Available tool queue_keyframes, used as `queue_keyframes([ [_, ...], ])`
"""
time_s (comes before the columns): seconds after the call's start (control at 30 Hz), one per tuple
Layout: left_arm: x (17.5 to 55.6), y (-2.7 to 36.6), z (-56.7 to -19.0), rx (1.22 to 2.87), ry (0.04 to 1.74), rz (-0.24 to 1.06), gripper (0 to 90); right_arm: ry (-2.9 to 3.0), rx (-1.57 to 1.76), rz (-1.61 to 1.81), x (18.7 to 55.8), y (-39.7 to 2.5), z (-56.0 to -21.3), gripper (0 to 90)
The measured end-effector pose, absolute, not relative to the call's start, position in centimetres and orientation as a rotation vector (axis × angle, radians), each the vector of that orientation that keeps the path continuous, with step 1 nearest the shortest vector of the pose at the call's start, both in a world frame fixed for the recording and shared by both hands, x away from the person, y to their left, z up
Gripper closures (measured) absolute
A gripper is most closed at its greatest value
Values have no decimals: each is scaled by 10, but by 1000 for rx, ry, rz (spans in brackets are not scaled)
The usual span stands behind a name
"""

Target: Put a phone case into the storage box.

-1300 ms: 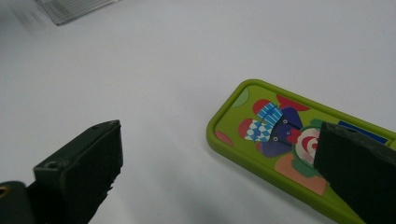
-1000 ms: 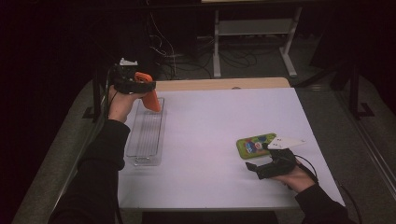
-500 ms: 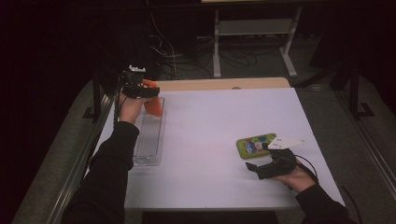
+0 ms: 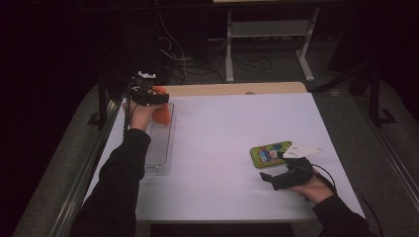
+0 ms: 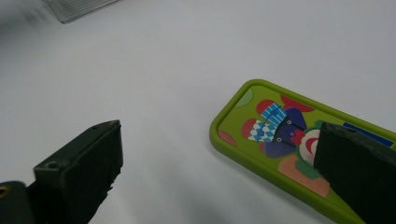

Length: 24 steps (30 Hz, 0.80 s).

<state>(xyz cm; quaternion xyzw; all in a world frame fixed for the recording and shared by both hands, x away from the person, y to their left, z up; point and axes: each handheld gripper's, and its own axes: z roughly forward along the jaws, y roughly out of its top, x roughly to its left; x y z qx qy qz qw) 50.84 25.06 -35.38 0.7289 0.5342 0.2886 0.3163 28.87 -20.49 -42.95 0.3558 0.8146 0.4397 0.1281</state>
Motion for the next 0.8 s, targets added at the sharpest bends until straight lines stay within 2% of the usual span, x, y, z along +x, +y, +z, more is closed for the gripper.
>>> queue_keyframes([
  [0.5, 511, 252, -357, 1875, 1406, 760, 118, 2369, 1038, 1283, 288, -205, -429, 7],
  [0.8, 511, 256, -355, 1839, 1404, 766, 24, 2365, 1041, 1287, 289, -206, -429, 7],
])
